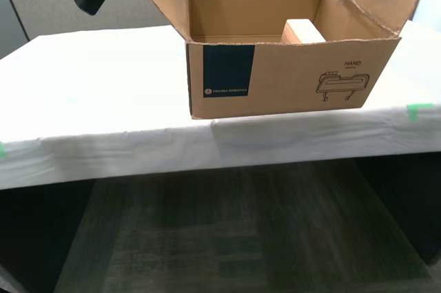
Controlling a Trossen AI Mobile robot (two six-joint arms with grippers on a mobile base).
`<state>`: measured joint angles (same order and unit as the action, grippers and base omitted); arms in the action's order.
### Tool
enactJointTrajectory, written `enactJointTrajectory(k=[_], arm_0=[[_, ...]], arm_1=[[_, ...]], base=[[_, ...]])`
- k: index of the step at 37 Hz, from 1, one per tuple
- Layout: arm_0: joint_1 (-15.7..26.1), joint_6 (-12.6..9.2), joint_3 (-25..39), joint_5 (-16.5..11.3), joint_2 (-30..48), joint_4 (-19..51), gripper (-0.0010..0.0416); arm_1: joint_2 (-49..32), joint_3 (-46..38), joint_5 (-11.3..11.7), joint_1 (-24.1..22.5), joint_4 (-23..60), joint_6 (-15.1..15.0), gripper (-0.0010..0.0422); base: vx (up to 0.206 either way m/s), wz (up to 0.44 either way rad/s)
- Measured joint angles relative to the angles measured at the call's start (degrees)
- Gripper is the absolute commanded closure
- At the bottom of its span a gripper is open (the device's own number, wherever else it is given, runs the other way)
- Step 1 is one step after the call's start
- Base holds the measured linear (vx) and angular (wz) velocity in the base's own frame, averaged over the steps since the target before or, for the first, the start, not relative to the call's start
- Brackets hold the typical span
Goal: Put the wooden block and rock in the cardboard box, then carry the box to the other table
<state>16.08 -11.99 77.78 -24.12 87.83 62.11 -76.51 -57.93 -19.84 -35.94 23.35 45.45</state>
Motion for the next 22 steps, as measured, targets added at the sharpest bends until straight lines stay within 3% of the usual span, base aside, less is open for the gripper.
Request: enactJointTrajectory(k=[10,13,19,22], arm_0=[[1.7,-0.7,0.0,0.1,0.0,-1.3,0.0406],[2.4,-0.6,0.0,0.1,0.0,-1.0,0.0406],[3.5,0.0,0.0,-0.7,0.0,-0.7,0.0406],[3.5,0.2,0.0,-1.0,0.0,-0.8,0.0406]], arm_1=[[0.7,0.0,0.4,0.1,2.3,0.1,0.0413],[2.0,0.0,2.3,0.1,3.6,0.4,0.0412],[5.2,0.0,8.6,0.0,9.5,0.4,0.0413],[6.1,0.0,9.3,0.0,9.8,0.8,0.0413]], base=[[0.137,0.034],[0.139,0.031],[0.143,0.024],[0.142,0.023]])
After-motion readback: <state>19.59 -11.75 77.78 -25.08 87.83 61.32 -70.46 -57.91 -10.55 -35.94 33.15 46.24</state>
